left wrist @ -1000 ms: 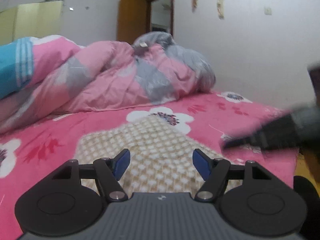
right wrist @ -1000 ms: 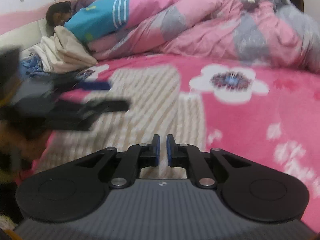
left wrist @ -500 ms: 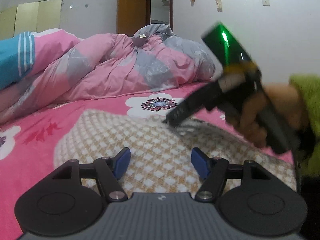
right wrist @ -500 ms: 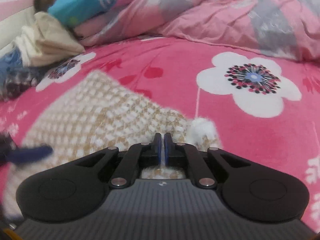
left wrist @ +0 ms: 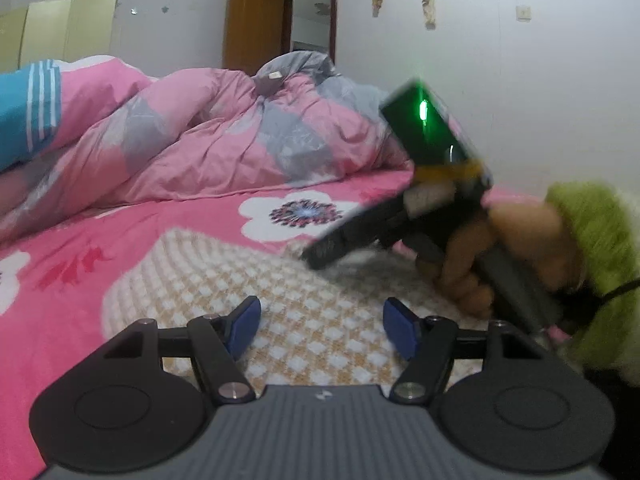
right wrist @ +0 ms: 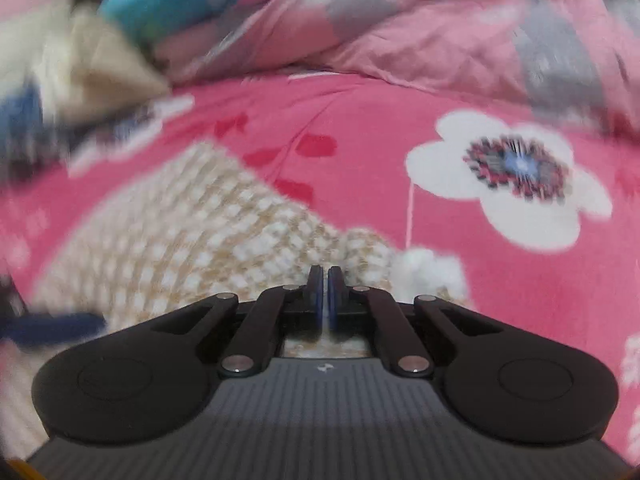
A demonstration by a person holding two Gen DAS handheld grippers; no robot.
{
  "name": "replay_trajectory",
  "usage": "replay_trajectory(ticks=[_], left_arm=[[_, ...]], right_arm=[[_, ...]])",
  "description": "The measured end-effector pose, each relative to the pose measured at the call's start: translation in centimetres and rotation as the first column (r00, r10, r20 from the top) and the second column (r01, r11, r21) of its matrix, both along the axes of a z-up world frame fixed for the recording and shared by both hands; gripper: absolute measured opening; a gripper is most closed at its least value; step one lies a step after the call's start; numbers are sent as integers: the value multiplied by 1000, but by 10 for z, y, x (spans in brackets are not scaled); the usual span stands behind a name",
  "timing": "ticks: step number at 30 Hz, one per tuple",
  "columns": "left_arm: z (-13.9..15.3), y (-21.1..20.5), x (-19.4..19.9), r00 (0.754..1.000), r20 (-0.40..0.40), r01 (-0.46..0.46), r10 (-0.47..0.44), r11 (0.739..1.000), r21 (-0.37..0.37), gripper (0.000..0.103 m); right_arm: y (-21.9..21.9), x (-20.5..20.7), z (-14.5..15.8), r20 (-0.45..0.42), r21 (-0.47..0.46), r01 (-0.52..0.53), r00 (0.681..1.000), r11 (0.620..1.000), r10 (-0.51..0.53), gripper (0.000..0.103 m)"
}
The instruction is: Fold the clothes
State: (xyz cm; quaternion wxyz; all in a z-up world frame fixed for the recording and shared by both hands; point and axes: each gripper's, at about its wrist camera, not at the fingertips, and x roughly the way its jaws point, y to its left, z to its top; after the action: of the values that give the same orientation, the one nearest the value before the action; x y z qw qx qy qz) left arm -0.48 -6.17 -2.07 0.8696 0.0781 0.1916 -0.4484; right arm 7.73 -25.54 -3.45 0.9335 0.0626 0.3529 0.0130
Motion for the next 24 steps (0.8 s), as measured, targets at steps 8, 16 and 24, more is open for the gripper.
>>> replay_trajectory(ticks=[8, 16, 24], left_arm=[[10, 2, 103, 957, -242, -178, 161, 983, -52, 51], [-1, -8, 137, 941, -311, -132, 129, 991, 12, 47], [-15, -62, 172, 938, -319, -64, 138, 971, 232, 53]], right_arm=[[0, -5, -5, 38, -8, 4, 999, 1000, -4, 0], [-6, -9, -8, 60, 34, 16, 998, 999, -18, 0], [-10, -12, -9, 75, 59, 18, 997, 998, -22, 0]])
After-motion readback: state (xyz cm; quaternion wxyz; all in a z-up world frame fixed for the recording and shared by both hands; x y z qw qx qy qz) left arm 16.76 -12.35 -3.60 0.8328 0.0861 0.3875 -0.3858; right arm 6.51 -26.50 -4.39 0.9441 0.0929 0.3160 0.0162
